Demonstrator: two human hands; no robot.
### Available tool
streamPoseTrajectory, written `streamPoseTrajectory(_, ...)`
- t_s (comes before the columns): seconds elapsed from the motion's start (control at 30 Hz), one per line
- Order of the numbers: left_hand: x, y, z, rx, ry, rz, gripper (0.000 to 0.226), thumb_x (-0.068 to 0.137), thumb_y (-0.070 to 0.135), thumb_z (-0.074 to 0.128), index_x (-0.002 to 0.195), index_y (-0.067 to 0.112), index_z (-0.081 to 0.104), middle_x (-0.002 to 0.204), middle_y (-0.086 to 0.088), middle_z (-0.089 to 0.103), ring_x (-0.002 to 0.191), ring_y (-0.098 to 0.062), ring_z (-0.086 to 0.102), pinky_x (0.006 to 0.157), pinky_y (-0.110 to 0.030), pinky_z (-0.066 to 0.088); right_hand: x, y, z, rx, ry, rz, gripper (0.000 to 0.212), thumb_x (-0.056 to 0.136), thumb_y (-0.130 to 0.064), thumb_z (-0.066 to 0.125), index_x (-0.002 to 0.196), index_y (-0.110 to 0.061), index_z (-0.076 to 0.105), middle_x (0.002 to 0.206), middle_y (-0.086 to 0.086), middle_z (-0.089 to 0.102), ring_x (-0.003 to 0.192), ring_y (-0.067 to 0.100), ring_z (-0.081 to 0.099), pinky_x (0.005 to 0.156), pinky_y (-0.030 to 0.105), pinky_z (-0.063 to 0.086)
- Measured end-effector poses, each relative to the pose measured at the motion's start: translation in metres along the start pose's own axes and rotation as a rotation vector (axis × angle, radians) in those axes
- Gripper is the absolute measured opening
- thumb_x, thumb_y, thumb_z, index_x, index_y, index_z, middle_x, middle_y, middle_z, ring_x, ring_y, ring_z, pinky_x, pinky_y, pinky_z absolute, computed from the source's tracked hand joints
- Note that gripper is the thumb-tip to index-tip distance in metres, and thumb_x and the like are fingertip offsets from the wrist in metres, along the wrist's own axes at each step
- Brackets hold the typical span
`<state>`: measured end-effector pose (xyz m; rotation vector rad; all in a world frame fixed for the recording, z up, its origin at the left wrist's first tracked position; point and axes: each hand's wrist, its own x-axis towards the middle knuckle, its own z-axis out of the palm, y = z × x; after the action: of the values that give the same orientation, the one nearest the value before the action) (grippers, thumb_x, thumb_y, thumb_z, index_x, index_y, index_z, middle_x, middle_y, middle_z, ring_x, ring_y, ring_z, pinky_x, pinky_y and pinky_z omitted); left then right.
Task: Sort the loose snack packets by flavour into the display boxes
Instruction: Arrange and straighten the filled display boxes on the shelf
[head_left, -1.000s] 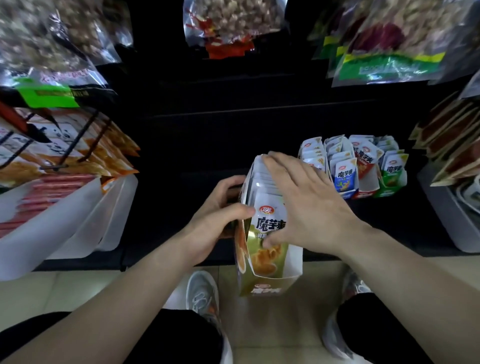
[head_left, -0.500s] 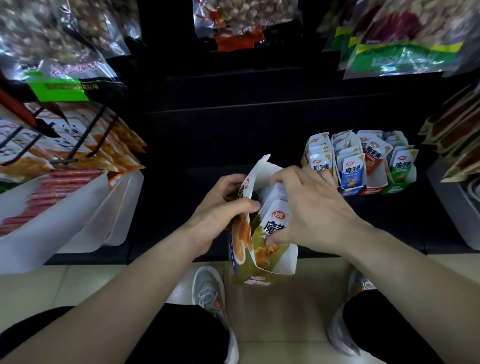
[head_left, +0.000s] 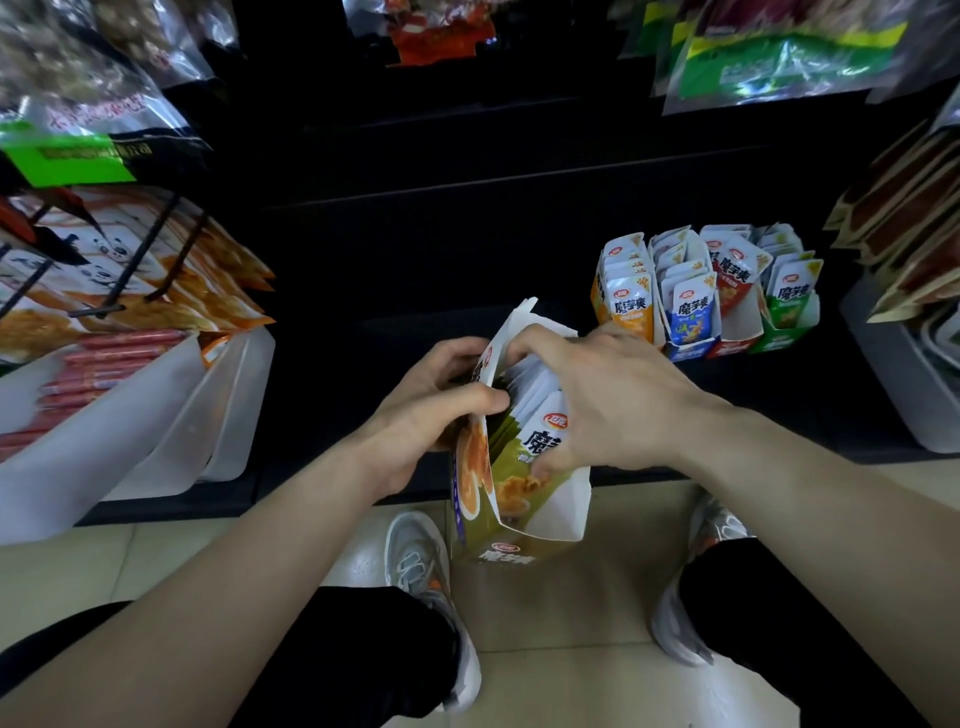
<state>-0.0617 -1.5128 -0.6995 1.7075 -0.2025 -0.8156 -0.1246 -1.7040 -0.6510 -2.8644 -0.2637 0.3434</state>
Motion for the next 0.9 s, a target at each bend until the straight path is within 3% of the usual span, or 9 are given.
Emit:
streamPoseTrajectory(0.1, -0.001, -0.001, 0.003, -0.005, -0.070, 0.003, 0.069, 0.059, 0.042, 0.076, 0.126, 0.044, 0.056, 0.127, 0.013, 0.063, 0.108, -0.013, 0.067, 0.087, -0.042, 0.058, 0.004, 0.006, 0.003, -0.041, 0.090, 0.031, 0.090, 0.062, -0.062, 0.082, 0.131, -0.035, 0.032, 0.071, -0.019, 0.035, 0.085, 0.018, 0.050, 0.086, 0.031, 0.032)
streamPoseTrajectory(0.2, 0.000, 0.000, 0.006, 0.007, -0.071, 0.019, 0.068, 0.062, 0.036, 0.077, 0.126, 0.045, 0.055, 0.127, 0.014, 0.062, 0.109, -0.012, 0.067, 0.085, -0.037, 0.058, 0.004, 0.008, 0.011, -0.108, 0.190, 0.039, 0.089, 0.061, -0.064, 0.081, 0.131, -0.031, 0.037, 0.084, -0.014, 0.049, 0.087, 0.025, 0.061, 0.093, 0.036, 0.036)
streamPoseTrajectory(0.3, 0.001, -0.001, 0.004, 0.020, -0.065, 0.015, 0.073, 0.058, 0.041, 0.078, 0.127, 0.045, 0.055, 0.128, 0.015, 0.062, 0.111, -0.013, 0.066, 0.088, -0.041, 0.058, 0.006, 0.010, 0.021, -0.102, 0.251, 0.036, 0.093, 0.059, -0.065, 0.082, 0.132, -0.028, 0.038, 0.105, -0.007, 0.065, 0.094, 0.025, 0.063, 0.094, 0.037, 0.037)
streamPoseTrajectory(0.4, 0.000, -0.004, 0.005, -0.020, -0.063, 0.004, 0.071, 0.059, 0.039, 0.077, 0.127, 0.041, 0.057, 0.126, 0.015, 0.063, 0.105, -0.011, 0.069, 0.083, -0.039, 0.057, 0.009, 0.016, 0.027, -0.030, 0.266, 0.043, 0.098, 0.053, -0.061, 0.086, 0.132, -0.026, 0.040, 0.121, -0.005, 0.056, 0.112, 0.020, 0.049, 0.094, 0.038, 0.037)
streamPoseTrajectory(0.5, 0.000, -0.005, 0.005, -0.024, -0.058, 0.013, 0.071, 0.057, 0.040, 0.077, 0.126, 0.040, 0.058, 0.123, 0.015, 0.065, 0.104, -0.011, 0.069, 0.082, -0.038, 0.057, 0.010, 0.018, 0.031, 0.020, 0.298, 0.034, 0.105, 0.049, -0.055, 0.090, 0.136, -0.024, 0.038, 0.128, -0.002, 0.042, 0.115, 0.018, 0.037, 0.087, 0.032, 0.038)
streamPoseTrajectory(0.6, 0.000, -0.004, 0.003, -0.075, -0.054, 0.001, 0.069, 0.057, 0.042, 0.077, 0.124, 0.039, 0.060, 0.121, 0.013, 0.067, 0.106, -0.016, 0.069, 0.086, -0.044, 0.059, 0.013, 0.021, 0.030, 0.133, 0.300, 0.073, 0.125, 0.048, -0.052, 0.092, 0.149, -0.026, 0.023, 0.142, -0.001, 0.026, 0.127, 0.021, 0.036, 0.087, 0.026, 0.034)
streamPoseTrajectory(0.73, 0.001, -0.010, 0.007, -0.069, -0.056, -0.016, 0.064, 0.058, 0.044, 0.077, 0.120, 0.044, 0.061, 0.121, 0.011, 0.067, 0.110, -0.019, 0.067, 0.089, -0.048, 0.058, 0.014, 0.027, 0.030, 0.158, 0.160, 0.099, 0.131, 0.056, -0.052, 0.089, 0.156, -0.031, 0.008, 0.145, -0.004, 0.033, 0.131, 0.019, 0.035, 0.094, 0.030, 0.034)
streamPoseTrajectory(0.9, 0.004, -0.016, 0.007, -0.110, -0.031, -0.029, 0.059, 0.066, 0.038, 0.077, 0.123, 0.042, 0.060, 0.122, 0.005, 0.068, 0.113, -0.023, 0.066, 0.086, -0.048, 0.059, 0.016, 0.025, 0.034, 0.131, 0.197, 0.068, 0.127, 0.060, -0.052, 0.086, 0.157, -0.027, 0.008, 0.150, -0.003, 0.027, 0.136, 0.021, 0.032, 0.103, 0.036, 0.041)
